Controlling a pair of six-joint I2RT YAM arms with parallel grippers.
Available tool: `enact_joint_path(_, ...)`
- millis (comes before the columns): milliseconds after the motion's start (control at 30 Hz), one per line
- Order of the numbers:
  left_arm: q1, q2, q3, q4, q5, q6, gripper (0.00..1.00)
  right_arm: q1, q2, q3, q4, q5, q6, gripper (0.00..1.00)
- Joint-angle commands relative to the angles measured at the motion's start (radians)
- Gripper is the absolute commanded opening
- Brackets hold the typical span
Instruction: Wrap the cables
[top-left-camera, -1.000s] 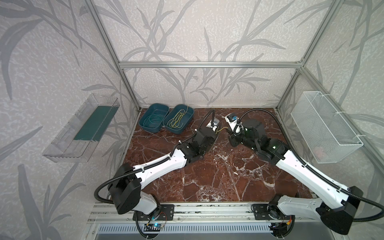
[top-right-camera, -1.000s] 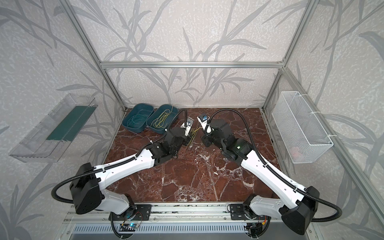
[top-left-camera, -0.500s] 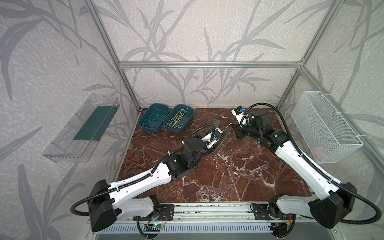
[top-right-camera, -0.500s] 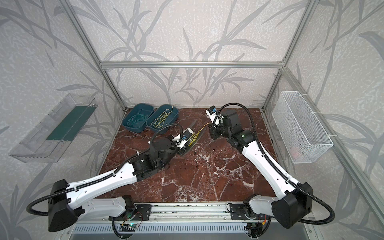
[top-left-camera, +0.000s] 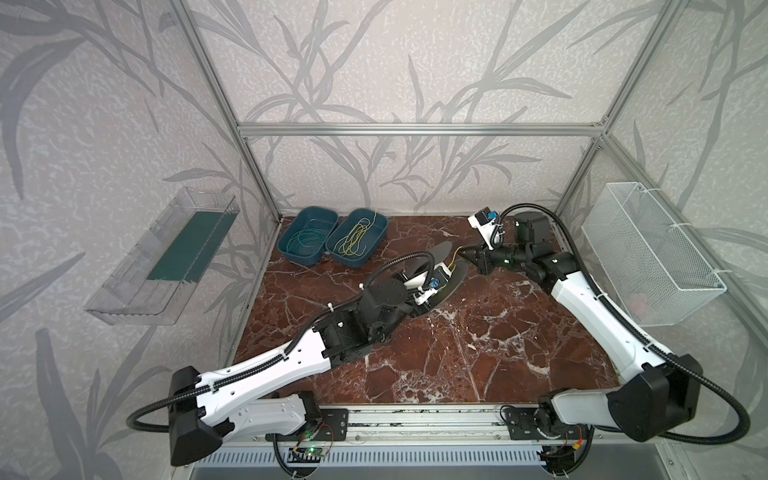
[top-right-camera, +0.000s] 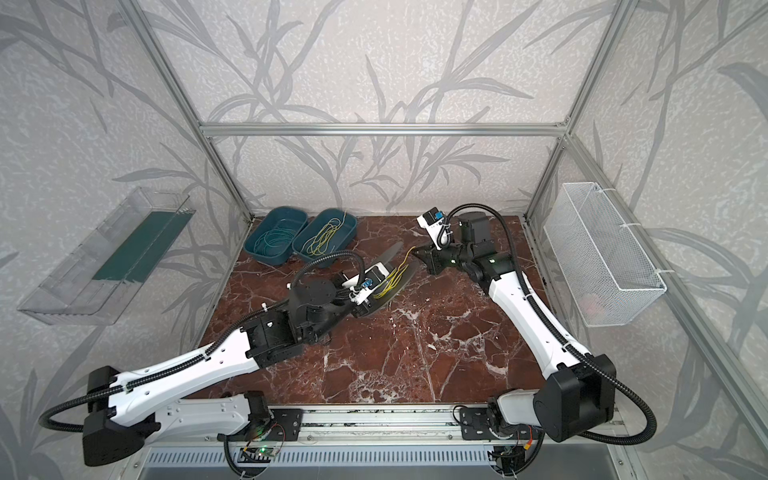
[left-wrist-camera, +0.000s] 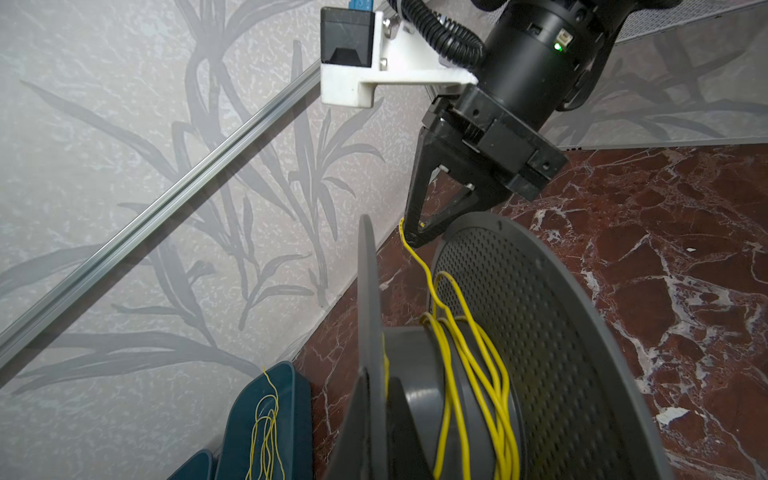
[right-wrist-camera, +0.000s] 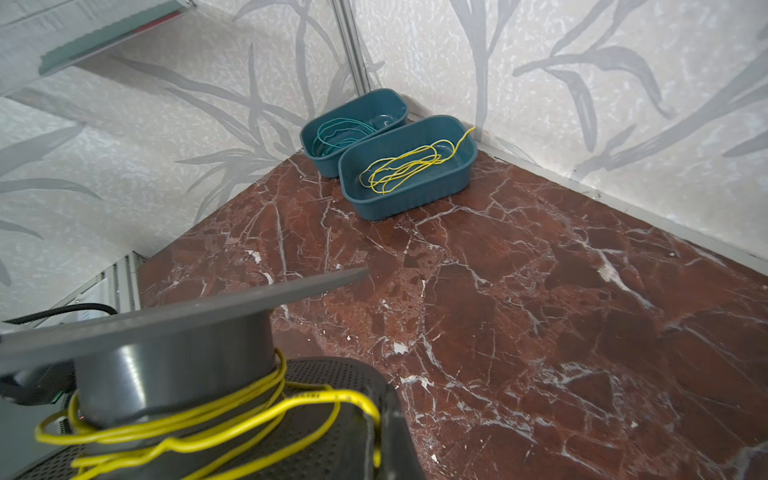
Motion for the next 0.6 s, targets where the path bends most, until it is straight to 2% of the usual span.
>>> enact_joint_path(0, -0.058, -0.104, 0.007, -0.152, 0.181, -0.030, 0.00, -0.109, 0.023, -0.006, 0.283, 0.220, 0.057, 0.00)
enact_joint_path(200, -0.032, -0.135, 0.047, -0.151, 0.278, -0.111, 0.00, -0.115, 0.042, -0.067, 0.356, 0.191, 0.067, 0.00)
enact_joint_path(567, 0.149, -0.156, 0.113, -0.092, 0.564, -0.326, 0.00, -0.121, 0.137, -0.129, 0.518, 0.122, 0.167, 0.00)
